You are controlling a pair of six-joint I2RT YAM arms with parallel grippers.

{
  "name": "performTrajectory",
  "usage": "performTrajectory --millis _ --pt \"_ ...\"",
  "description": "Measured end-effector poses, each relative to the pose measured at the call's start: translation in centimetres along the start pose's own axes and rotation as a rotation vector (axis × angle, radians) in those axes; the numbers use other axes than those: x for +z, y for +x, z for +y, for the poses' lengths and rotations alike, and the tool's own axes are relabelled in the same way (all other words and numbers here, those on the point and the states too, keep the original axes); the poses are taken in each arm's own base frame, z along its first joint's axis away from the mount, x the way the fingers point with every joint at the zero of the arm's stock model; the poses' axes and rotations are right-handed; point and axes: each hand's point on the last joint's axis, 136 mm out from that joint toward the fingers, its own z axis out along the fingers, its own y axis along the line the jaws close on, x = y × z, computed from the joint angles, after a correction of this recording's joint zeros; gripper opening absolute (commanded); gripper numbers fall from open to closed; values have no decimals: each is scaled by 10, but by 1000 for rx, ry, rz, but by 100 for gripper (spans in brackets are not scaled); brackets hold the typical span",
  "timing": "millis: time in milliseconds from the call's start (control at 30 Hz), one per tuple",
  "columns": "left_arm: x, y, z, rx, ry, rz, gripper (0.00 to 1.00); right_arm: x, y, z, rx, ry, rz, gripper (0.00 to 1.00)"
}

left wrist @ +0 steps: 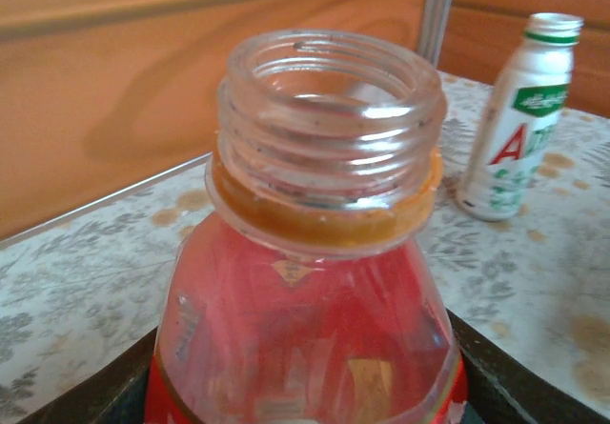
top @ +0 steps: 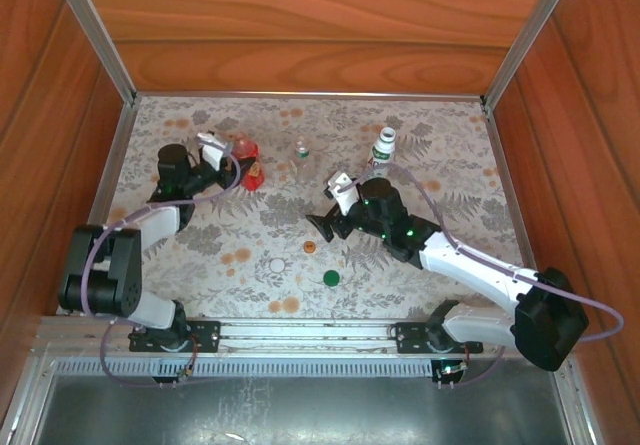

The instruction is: Screw on the bottle caps

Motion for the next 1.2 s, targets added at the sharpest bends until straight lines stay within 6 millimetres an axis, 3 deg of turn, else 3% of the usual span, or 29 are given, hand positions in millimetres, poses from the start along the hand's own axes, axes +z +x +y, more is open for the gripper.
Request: performTrajectory --millis 133,300,467,567,733,1200 --pt "-11 -1 -36 16 49 -16 58 11 35 22 -44 -53 97 98" --pt "-20 4 -69 13 94 -19 58 32 86 51 -100 -113 248 77" --pt "-25 8 -73 9 79 -13 58 48 128 64 -110 -119 371 66" --pt "-25 9 -71 7 72 -7 58 55 141 59 -87 -79 408 61" --pt "-24 12 -74 1 80 4 58 63 148 47 -47 4 417 53" --pt "-22 18 -76 -8 88 24 58 87 137 35 29 92 354 32"
